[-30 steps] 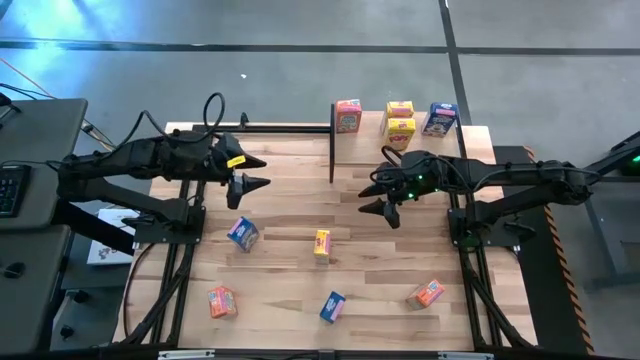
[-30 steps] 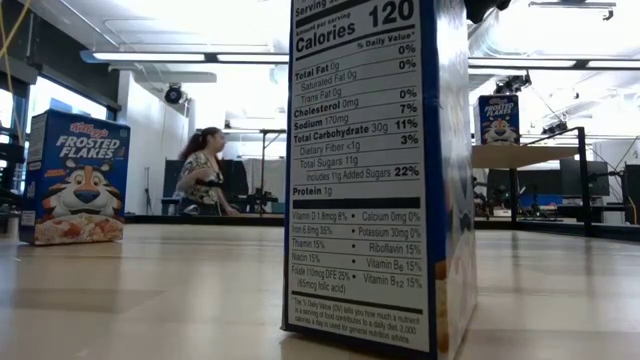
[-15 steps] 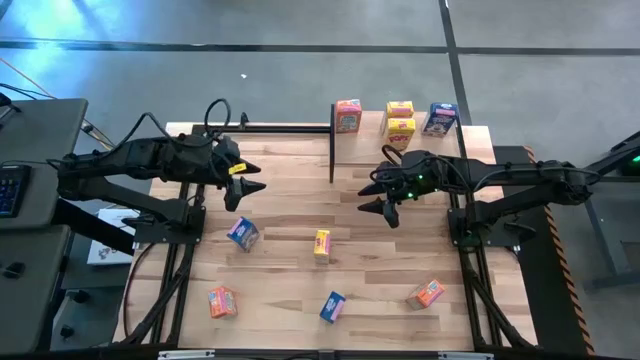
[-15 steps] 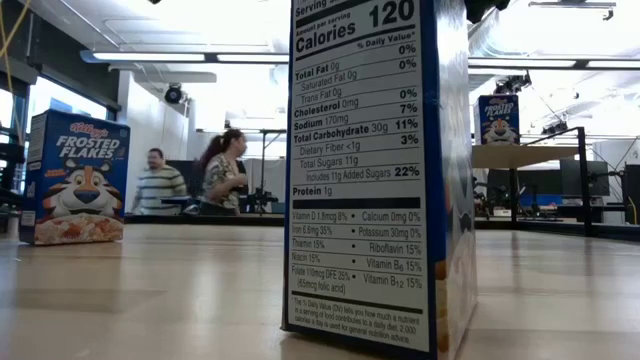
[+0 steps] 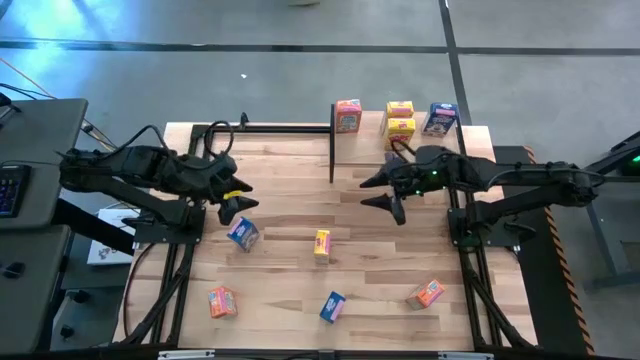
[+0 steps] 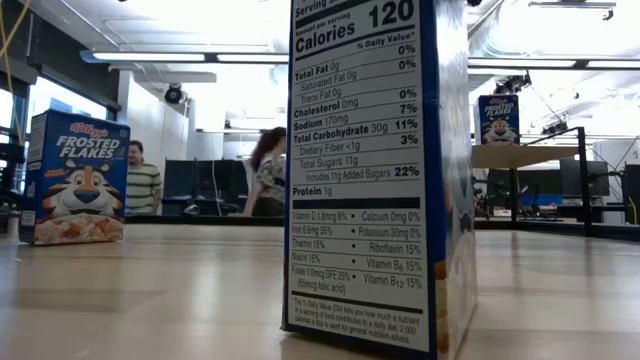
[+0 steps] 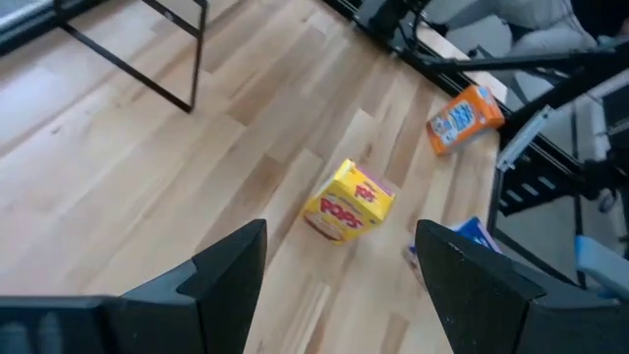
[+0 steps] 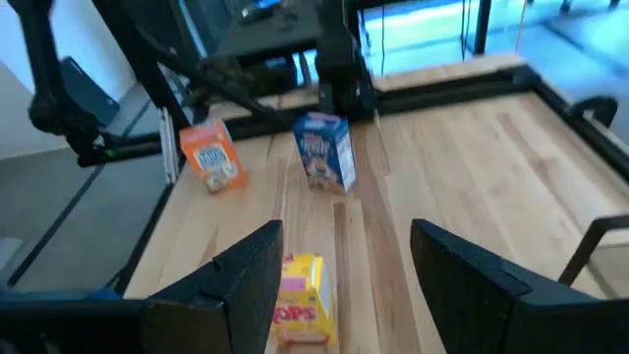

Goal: Stack cereal on shelf
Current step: Put the left orange cereal box on the shelf aligned with the orange cereal box

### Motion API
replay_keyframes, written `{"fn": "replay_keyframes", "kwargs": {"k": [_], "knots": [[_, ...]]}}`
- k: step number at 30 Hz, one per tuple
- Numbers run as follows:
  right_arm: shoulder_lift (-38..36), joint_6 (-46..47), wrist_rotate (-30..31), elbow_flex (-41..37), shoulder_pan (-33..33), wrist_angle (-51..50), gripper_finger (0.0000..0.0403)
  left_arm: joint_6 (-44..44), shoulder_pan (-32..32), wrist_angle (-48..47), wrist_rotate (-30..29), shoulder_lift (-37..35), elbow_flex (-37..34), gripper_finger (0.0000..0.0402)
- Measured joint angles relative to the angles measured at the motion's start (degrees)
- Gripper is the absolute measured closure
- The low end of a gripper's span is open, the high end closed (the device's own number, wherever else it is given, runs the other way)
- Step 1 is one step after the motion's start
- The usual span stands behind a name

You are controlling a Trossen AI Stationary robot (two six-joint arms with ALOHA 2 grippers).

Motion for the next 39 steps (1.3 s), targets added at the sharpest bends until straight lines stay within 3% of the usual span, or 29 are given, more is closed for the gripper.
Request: {"fn": "replay_keyframes", "kwargs": {"k": [4,20,33,39], "knots": [[-2.6,0.0,0.0,0.0,0.0,-0.6,0.0185,-3.7,-1.7,-0.3,-2.5,0.0,0.0,0.0149],[-4.0,-1.8,0.0,0.0,0.0,-2.3,0.0185,-17.6,-10.4,-0.8,-2.6,4.7,0.0,0.0149],[-4.0,-0.8,0.1,0.0,0.0,-2.3,0.0185,-28.1,-16.6,-1.2,1.7,9.8,-0.1,0.0149],[-4.0,-0.8,0.1,0.0,0.0,-2.3,0.0185,-37.0,-19.2,-4.5,1.6,10.2,-0.1,0.0149]]}}
